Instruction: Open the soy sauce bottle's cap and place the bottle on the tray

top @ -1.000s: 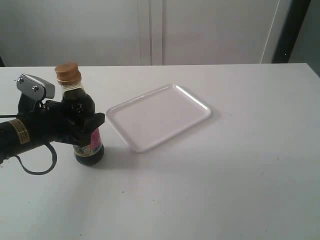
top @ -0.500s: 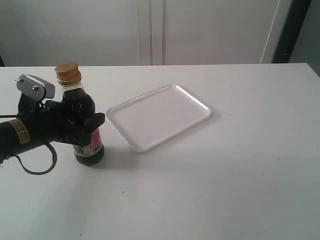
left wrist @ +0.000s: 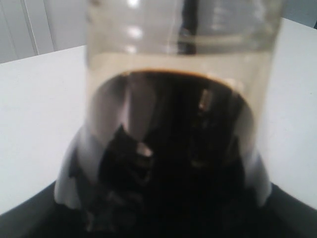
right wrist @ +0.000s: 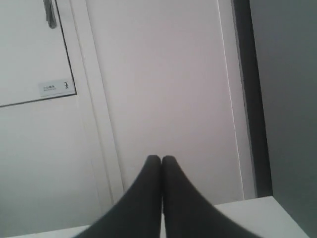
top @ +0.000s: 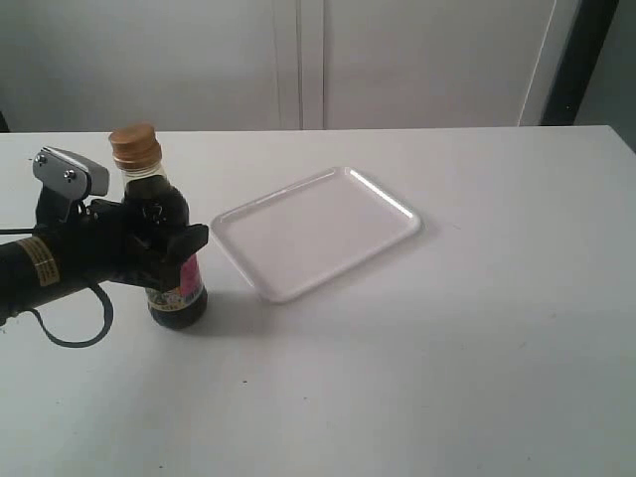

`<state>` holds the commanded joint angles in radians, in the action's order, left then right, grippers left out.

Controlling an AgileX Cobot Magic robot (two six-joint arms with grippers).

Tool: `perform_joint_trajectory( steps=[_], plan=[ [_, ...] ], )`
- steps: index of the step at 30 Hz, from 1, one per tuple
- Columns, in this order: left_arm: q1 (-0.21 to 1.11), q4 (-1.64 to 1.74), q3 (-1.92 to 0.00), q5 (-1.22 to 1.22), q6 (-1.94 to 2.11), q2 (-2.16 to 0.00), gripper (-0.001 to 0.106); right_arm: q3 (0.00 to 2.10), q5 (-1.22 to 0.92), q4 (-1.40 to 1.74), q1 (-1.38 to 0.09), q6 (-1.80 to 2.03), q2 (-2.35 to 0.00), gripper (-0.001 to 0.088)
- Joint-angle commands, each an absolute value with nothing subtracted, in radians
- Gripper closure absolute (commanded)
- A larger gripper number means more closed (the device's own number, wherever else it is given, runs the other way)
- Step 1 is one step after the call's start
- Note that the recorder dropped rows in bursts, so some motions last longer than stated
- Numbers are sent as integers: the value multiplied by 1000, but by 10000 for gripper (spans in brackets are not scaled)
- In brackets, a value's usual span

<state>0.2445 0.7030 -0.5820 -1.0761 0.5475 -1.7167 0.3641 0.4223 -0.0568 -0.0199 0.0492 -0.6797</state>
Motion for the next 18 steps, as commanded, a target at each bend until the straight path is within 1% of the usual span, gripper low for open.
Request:
perform_joint_trajectory(
  steps=[3,7,14,18],
  plan=[
    [244,703,-582,-1076,548,-1717,1053,375,499,-25,-22,57,-762,868],
    [244,703,-582,-1076,549,-1717,1053,412,547,53,-67,106,-874,868],
    [244,703,-582,-1076,549,-1717,1053,484,573,58,-201,93,-1038,868],
    [244,703,-582,-1076,549,-1717,1053,513,592,-29,-295,8,-1120,868]
  ],
)
